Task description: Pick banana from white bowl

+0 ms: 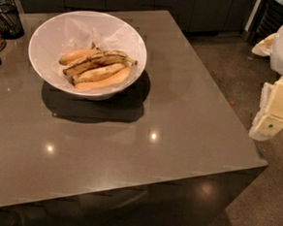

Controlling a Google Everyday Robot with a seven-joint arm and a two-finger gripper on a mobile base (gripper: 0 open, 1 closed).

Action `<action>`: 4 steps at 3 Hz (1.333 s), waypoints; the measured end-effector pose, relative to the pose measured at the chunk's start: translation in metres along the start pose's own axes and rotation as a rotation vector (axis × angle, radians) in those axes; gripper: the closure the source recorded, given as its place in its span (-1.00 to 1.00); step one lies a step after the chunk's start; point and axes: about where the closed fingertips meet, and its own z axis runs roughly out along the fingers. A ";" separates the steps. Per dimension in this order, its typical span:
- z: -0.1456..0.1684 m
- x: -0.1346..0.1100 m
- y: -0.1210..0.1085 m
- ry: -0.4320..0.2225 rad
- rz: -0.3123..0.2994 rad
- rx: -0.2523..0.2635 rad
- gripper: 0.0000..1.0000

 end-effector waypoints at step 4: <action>0.024 -0.110 -0.062 0.030 -0.175 -0.071 -1.00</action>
Offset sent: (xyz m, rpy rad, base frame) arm 0.0738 0.0776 0.0149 -0.1184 0.1547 0.1519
